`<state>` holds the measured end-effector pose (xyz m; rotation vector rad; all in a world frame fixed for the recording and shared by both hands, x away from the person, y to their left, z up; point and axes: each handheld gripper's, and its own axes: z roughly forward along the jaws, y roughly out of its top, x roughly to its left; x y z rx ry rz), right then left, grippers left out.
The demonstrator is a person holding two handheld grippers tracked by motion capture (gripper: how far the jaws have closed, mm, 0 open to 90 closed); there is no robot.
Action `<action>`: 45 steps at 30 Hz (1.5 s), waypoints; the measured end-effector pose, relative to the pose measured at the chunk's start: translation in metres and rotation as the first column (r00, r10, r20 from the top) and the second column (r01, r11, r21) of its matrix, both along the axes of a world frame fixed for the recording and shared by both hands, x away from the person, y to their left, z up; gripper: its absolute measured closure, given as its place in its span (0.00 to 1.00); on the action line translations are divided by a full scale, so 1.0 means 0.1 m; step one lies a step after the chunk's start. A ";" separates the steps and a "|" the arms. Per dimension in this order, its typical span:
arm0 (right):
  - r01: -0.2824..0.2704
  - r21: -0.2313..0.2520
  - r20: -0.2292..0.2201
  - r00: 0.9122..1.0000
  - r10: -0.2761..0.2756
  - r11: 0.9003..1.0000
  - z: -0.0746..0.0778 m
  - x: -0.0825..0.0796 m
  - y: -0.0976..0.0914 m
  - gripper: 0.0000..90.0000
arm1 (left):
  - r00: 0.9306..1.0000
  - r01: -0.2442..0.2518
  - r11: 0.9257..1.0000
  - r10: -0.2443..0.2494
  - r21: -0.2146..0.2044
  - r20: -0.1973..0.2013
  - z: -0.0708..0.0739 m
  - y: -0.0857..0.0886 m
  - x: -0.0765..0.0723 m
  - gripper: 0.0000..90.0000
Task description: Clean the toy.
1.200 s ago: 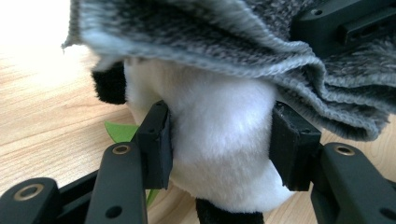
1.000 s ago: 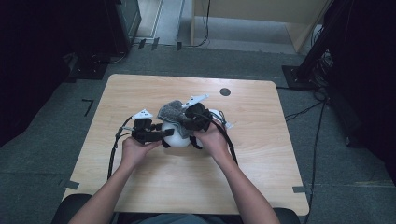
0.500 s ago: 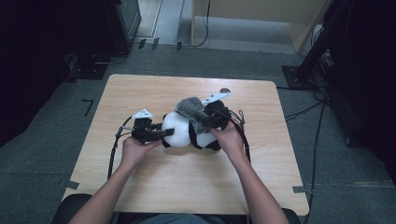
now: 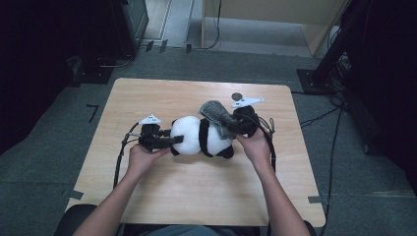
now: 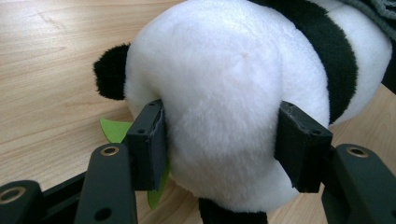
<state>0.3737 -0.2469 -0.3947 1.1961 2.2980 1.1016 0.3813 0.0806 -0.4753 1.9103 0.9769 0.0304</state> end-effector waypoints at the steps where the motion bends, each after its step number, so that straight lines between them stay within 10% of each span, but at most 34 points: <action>1: 0.008 0.001 -0.003 1.000 -0.008 1.000 0.00 -0.01 -0.03 0.82 | 1.000 -0.001 1.000 0.001 -0.001 -0.001 0.00 0.00 0.00 0.45; 23: 0.117 0.148 -0.039 0.993 -0.113 0.982 -0.38 -0.07 -0.43 0.85 | 0.999 0.014 1.000 -0.014 -0.017 0.029 -0.02 0.01 -0.01 0.44; 31: 0.113 0.156 -0.004 0.993 -0.114 0.981 -0.17 -0.12 -0.46 0.86 | 1.000 0.012 1.000 -0.011 -0.015 0.022 -0.01 0.01 -0.01 0.43; 37: 0.055 0.143 0.086 0.994 -0.068 0.988 0.21 -0.19 -0.23 0.86 | 1.000 0.004 1.000 -0.004 -0.012 0.023 0.01 0.00 -0.03 0.43; 45: -0.087 0.034 0.077 0.993 0.084 0.996 0.19 -0.08 0.45 0.86 | 0.999 -0.011 1.000 0.011 -0.008 0.036 0.01 -0.02 -0.09 0.43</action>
